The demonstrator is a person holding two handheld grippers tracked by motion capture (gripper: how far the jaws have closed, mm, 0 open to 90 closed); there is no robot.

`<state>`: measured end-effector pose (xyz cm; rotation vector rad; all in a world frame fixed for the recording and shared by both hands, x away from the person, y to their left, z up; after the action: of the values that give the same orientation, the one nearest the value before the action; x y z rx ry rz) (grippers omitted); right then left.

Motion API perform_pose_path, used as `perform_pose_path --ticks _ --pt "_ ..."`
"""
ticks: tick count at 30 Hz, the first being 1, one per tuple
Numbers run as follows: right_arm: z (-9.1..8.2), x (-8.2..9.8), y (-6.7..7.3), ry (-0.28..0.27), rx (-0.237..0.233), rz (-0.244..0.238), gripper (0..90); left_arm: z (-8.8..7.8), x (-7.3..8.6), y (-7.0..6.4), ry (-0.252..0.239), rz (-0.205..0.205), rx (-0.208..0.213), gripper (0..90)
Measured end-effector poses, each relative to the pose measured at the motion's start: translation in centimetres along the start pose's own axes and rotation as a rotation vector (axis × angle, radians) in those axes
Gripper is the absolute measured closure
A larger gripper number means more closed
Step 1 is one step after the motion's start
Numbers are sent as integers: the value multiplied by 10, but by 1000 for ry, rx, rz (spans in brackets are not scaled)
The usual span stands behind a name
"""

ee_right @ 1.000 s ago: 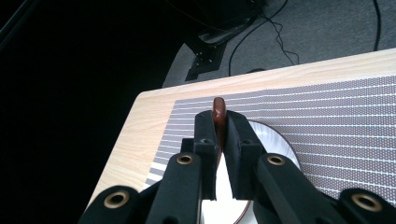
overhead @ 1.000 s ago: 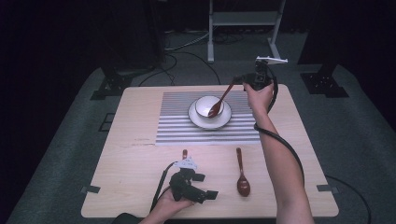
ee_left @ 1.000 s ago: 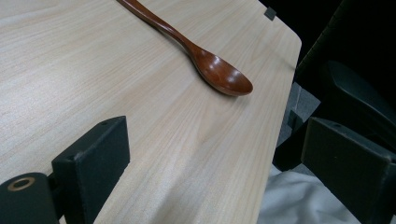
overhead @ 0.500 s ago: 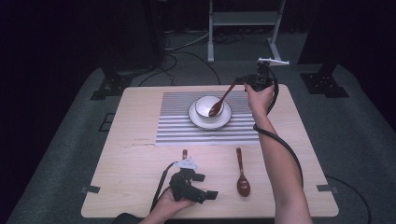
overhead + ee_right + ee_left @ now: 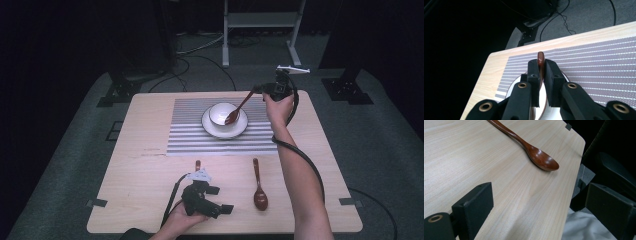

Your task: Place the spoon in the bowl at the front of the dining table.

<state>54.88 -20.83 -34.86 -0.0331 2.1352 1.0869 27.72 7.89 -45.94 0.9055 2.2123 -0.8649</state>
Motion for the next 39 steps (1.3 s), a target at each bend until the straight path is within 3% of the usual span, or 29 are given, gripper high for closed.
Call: perform_pose_path --ticks 24,39 --pt "9 19 -26 93 36 18 788 1 0 -1 2 -2 -1 67" --pt "19 29 -30 154 48 2 718 1 0 -1 3 0 0 67"
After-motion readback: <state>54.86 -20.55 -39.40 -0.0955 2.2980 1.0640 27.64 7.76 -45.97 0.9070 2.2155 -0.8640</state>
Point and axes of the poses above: each handheld gripper's, and its own axes: z roughly forward along the jaws, x roughly out of its underside, y roughly to its left, the point moved 1 cm from there along z, roughly forward along the jaws, and after that the axes turned 10 degrees about -x, right-handed, at the moved point
